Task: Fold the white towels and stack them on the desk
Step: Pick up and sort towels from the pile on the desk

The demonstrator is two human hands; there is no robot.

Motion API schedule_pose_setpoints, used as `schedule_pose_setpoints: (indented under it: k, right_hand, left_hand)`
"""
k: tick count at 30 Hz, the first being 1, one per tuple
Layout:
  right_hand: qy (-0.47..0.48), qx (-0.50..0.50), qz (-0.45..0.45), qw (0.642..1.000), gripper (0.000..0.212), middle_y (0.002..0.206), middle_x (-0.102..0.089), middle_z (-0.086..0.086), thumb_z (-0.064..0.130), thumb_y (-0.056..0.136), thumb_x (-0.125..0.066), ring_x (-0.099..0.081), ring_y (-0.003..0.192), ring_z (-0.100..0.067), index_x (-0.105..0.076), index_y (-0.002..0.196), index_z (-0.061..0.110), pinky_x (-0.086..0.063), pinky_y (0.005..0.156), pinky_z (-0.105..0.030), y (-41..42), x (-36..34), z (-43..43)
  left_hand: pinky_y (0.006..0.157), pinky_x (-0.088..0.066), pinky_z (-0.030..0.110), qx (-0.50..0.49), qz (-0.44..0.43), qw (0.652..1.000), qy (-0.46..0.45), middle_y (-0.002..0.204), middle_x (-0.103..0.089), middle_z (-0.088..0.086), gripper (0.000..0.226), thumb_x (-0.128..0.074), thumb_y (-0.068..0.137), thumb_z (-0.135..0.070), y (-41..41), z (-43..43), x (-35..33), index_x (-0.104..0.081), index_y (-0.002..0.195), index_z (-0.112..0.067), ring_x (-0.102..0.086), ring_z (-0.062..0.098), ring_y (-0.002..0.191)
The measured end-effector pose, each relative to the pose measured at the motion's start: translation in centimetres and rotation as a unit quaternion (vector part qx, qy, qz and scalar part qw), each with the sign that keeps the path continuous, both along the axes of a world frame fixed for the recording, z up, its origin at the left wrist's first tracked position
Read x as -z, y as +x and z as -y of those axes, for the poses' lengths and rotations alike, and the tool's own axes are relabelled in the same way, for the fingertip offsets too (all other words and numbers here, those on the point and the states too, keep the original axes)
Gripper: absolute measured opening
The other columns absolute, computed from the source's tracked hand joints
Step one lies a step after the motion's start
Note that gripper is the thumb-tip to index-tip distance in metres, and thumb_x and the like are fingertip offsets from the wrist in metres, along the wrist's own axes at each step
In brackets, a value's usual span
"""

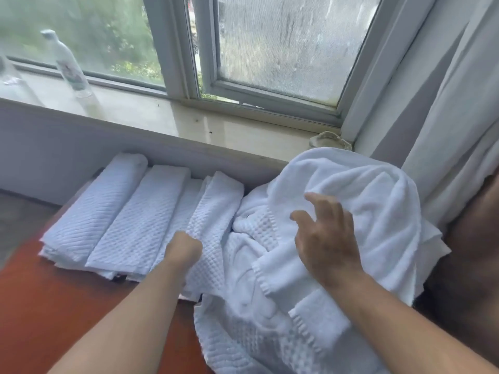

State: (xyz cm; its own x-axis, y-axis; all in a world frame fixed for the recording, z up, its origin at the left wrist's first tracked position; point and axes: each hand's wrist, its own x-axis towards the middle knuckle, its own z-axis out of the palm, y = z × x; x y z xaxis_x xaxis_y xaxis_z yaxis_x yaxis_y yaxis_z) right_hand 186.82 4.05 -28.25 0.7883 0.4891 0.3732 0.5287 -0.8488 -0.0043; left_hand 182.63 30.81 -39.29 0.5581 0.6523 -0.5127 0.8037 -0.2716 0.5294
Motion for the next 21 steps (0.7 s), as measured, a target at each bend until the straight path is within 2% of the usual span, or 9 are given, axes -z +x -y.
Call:
schedule_pose_setpoints:
  k: [2, 4, 7, 11, 13, 15, 17, 19, 21]
  right_hand:
    - [-0.014, -0.072, -0.023, 0.997, 0.027, 0.105, -0.068, -0.015, -0.004, 0.068, -0.07, -0.066, 0.093, -0.041, -0.073, 0.091, 0.01, -0.053, 0.072, -0.046, 0.0, 0.1, -1.8]
    - [-0.045, -0.076, -0.123, 0.988, 0.02, 0.103, -0.063, -0.01, 0.011, 0.082, -0.065, -0.061, 0.091, -0.036, -0.069, 0.101, 0.01, -0.051, 0.072, -0.042, -0.4, 0.8, -4.5]
    - [-0.052, -0.037, -0.198, 0.978, 0.032, 0.123, -0.053, -0.004, 0.031, 0.096, -0.05, -0.051, 0.107, -0.025, -0.057, 0.125, 0.017, -0.045, 0.086, -0.033, -0.5, 2.2, -6.4]
    - [0.065, -0.029, -0.314, 0.947, 0.033, 0.126, -0.054, -0.002, 0.025, 0.097, -0.056, -0.055, 0.111, -0.02, -0.061, 0.129, 0.017, -0.039, 0.089, -0.023, -0.2, 3.9, -8.0]
    - [0.117, 0.005, -0.364, 0.924, 0.031, 0.12, -0.058, 0.001, 0.022, 0.096, -0.056, -0.057, 0.107, -0.015, -0.064, 0.126, 0.018, -0.039, 0.087, -0.019, 0.1, 4.6, -8.9]
    - [0.185, 0.049, -0.424, 0.885, 0.029, 0.108, -0.062, 0.01, 0.021, 0.094, -0.056, -0.06, 0.097, -0.008, -0.066, 0.121, 0.02, -0.043, 0.084, -0.015, 0.5, 5.1, -10.2]
    - [0.239, 0.104, -0.49, 0.832, 0.027, 0.098, -0.064, 0.012, 0.019, 0.093, -0.054, -0.067, 0.091, -0.012, -0.066, 0.117, 0.016, -0.057, 0.083, -0.028, 1.0, 5.9, -11.8]
    - [0.252, 0.143, -0.525, 0.801, 0.031, 0.096, -0.07, -0.008, 0.014, 0.091, -0.051, -0.07, 0.093, -0.034, -0.063, 0.114, -0.002, -0.057, 0.088, -0.052, 1.3, 7.0, -13.2]
    - [0.253, 0.165, -0.549, 0.78, 0.029, 0.091, -0.064, -0.028, 0.011, 0.088, -0.049, -0.064, 0.081, -0.047, -0.061, 0.103, -0.01, -0.052, 0.094, -0.058, 1.6, 7.9, -14.7]
  left_hand:
    - [0.098, -0.048, 0.042, 0.021, -0.07, 0.997, -0.004, 0.132, -0.058, 0.023, 0.044, -0.054, 0.093, -0.023, -0.6, -1.0, 1.2, -0.055, 0.13, 0.001, -0.055, 0.04, 0.12]
    - [0.105, -0.038, 0.045, 0.05, -0.127, 0.991, 0.009, 0.147, -0.043, 0.019, 0.071, -0.057, 0.091, -0.049, -0.8, -1.3, 2.5, -0.041, 0.145, -0.005, -0.041, 0.038, 0.135]
    - [0.109, -0.033, 0.052, 0.053, -0.101, 0.993, -0.019, 0.156, -0.025, 0.019, 0.113, -0.065, 0.078, -0.074, -0.6, -1.0, 3.7, -0.016, 0.156, -0.008, -0.028, 0.039, 0.142]
    - [0.106, -0.042, 0.049, 0.016, -0.058, 0.997, -0.053, 0.151, -0.036, 0.015, 0.124, -0.074, 0.067, -0.077, -0.1, -3.0, 5.5, -0.02, 0.155, -0.007, -0.043, 0.035, 0.135]
    - [0.103, -0.045, 0.043, 0.02, -0.025, 0.997, -0.077, 0.142, -0.05, 0.014, 0.112, -0.075, 0.071, -0.07, -0.1, -3.7, 6.3, -0.03, 0.151, -0.005, -0.051, 0.033, 0.128]
    - [0.1, -0.047, 0.042, 0.06, 0.007, 0.998, -0.032, 0.129, -0.06, 0.01, 0.074, -0.071, 0.082, -0.059, 0.1, -3.8, 7.3, -0.051, 0.133, -0.009, -0.057, 0.031, 0.119]
    - [0.092, -0.048, 0.042, 0.073, 0.054, 0.996, -0.004, 0.112, -0.065, 0.009, 0.035, -0.064, 0.092, -0.044, 0.1, -3.5, 8.0, -0.056, 0.109, -0.015, -0.059, 0.03, 0.104]
    - [0.084, -0.047, 0.042, 0.055, 0.088, 0.994, -0.018, 0.101, -0.063, 0.006, 0.021, -0.057, 0.097, -0.038, 0.0, -3.6, 8.3, -0.051, 0.103, -0.019, -0.058, 0.03, 0.096]
    - [0.08, -0.043, 0.039, 0.041, 0.117, 0.992, -0.01, 0.096, -0.06, 0.002, 0.017, -0.053, 0.099, -0.04, -0.2, -5.1, 8.5, -0.051, 0.103, -0.024, -0.055, 0.028, 0.091]
